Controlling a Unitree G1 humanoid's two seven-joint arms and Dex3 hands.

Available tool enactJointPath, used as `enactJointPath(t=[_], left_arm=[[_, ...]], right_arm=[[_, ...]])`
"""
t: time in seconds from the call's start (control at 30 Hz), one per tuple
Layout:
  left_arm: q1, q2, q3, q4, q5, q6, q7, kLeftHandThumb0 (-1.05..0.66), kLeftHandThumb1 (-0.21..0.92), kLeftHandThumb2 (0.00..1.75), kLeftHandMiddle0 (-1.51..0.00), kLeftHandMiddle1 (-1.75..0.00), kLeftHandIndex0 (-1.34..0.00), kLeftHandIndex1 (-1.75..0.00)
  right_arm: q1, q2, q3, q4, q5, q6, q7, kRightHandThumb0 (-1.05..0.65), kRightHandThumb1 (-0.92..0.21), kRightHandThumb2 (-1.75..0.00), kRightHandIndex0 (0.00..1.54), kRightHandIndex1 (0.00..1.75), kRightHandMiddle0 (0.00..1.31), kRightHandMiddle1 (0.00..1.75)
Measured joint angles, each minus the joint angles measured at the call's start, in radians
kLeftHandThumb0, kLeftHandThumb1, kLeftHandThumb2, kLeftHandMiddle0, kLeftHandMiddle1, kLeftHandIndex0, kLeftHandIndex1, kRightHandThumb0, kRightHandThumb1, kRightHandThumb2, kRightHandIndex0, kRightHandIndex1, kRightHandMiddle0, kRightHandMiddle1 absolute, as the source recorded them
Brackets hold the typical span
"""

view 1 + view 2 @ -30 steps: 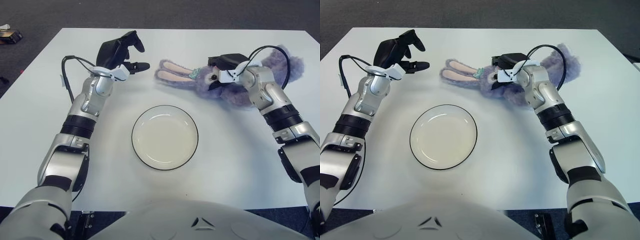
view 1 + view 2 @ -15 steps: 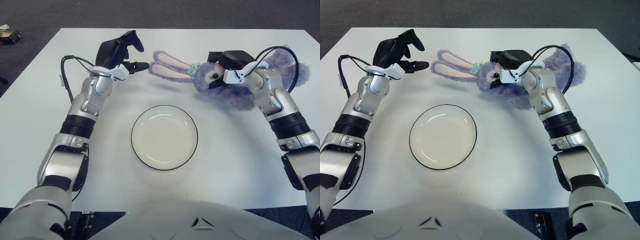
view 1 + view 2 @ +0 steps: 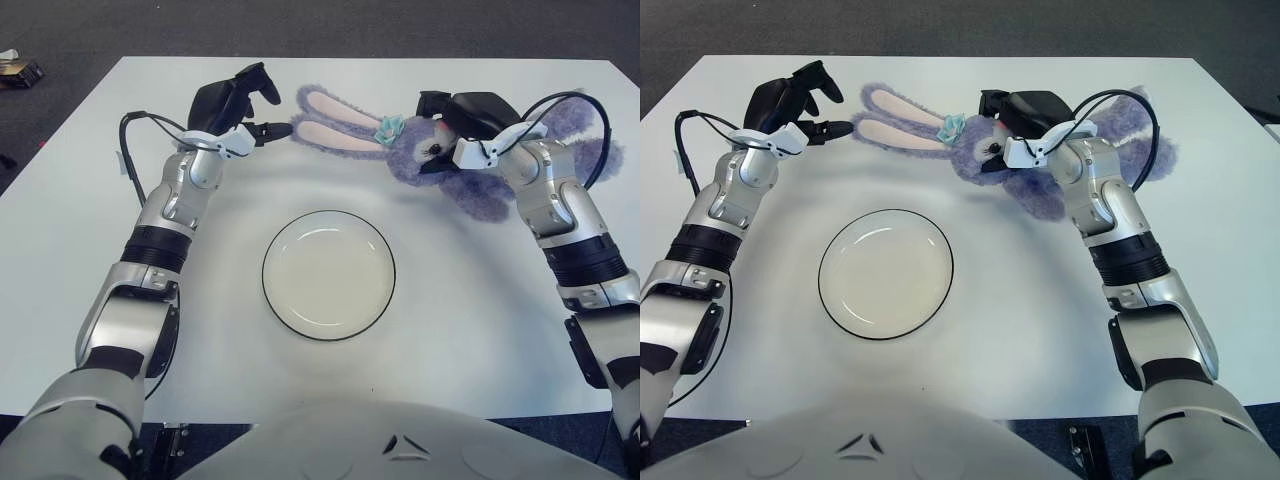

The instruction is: Put the doll into the plate.

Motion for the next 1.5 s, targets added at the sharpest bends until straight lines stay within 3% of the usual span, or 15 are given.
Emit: enactJointPath(t=[0.47, 0.63, 0.77, 1.13, 1.5], left_arm=[[-0.031, 0.003, -0.004, 0.11, -0.001, -0.013, 0.03, -0.37, 0.92, 0.27, -0.63, -1.35, -0.47, -1.46], [-0.104, -0.004, -0.023, 0.275, 0.007, -0.019, 0.065, -0.37, 0.92, 0.27, -0.64, -1.37, -0.47, -1.46], [-0.155, -0.006, -0.037, 0.395, 0.014, -0.022, 0.091, -0.37, 0.92, 0.27, -0.65, -1.38, -0.47, -1.46], [-0.215, -0.004, -0.059, 0.555, 0.013, -0.021, 0.118, -0.37, 0.92, 0.26, -0.67, -1.41, -0.48, -1.45], [-0.214, 0.005, -0.061, 0.591, 0.001, -0.028, 0.123, -0.37, 0.92, 0.25, -0.67, -1.43, -0.49, -1.44]], right_arm=[[0.012, 0.024, -0.011, -0.086, 0.001, -0.009, -0.032, -0.09, -0.61, -0.67, 0.96, 1.75, 0.76, 1.75], [0.007, 0.056, -0.002, -0.136, -0.024, 0.067, -0.006, -0.11, -0.65, -0.62, 0.95, 1.75, 0.74, 1.75], [-0.002, 0.08, 0.01, -0.174, -0.028, 0.078, 0.005, -0.11, -0.66, -0.6, 0.95, 1.75, 0.73, 1.75], [-0.035, 0.104, 0.035, -0.207, -0.043, 0.101, 0.039, -0.1, -0.69, -0.54, 0.94, 1.75, 0.71, 1.75], [-0.053, 0.128, 0.054, -0.221, -0.041, 0.088, 0.066, -0.09, -0.71, -0.52, 0.93, 1.75, 0.7, 1.75]])
